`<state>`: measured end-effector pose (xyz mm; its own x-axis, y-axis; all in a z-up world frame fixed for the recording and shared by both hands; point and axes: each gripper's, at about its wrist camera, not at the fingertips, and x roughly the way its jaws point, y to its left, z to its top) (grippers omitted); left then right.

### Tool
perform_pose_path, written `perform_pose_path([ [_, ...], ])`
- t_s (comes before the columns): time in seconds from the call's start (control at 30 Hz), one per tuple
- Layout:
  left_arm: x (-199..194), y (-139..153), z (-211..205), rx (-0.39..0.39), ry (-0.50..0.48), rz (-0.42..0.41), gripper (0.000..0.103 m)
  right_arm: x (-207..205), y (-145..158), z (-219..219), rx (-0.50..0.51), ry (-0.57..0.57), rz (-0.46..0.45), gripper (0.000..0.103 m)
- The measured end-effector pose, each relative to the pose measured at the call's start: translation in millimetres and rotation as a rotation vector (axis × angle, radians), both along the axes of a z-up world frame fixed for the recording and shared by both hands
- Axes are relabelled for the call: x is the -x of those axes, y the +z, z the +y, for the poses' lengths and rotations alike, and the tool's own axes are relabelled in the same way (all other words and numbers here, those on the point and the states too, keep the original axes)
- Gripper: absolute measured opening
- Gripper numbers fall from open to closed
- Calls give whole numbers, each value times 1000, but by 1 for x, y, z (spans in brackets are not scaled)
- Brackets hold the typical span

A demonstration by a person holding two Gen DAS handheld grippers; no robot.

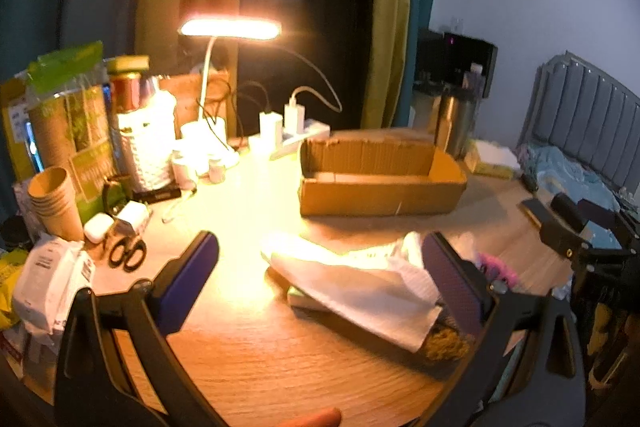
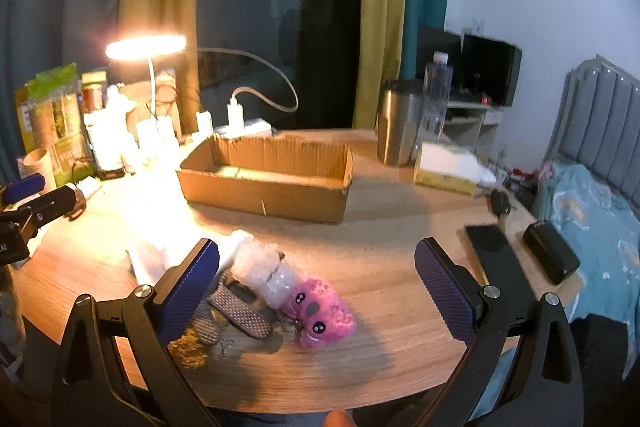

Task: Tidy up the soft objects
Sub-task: 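Lower the right tool onto the bubble-wrap bundle and close it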

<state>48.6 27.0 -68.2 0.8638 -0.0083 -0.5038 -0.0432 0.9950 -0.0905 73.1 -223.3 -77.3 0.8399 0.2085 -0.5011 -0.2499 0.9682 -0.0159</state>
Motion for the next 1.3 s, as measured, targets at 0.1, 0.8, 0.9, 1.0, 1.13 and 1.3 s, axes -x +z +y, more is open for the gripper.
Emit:
perform_pose_path([
  [0.1,-13,-13,0,-2,-12,41,102,-12,-11,1,1,2,39,100],
  [0.8,-92,-85,-21,28,-100,304,102,-79,-62,40,-34,189,235,97],
  [0.9,-97,-89,-23,29,-110,323,93,-87,-66,41,-54,205,271,83],
  [1.0,-99,-90,-25,18,-122,325,70,-93,-70,43,-70,221,298,70],
  [1.13,-100,-91,-27,29,-151,331,52,-95,-70,45,-80,234,302,59],
  [1.3,-98,-88,-29,48,-185,327,29,-94,-65,44,-91,240,288,53],
])
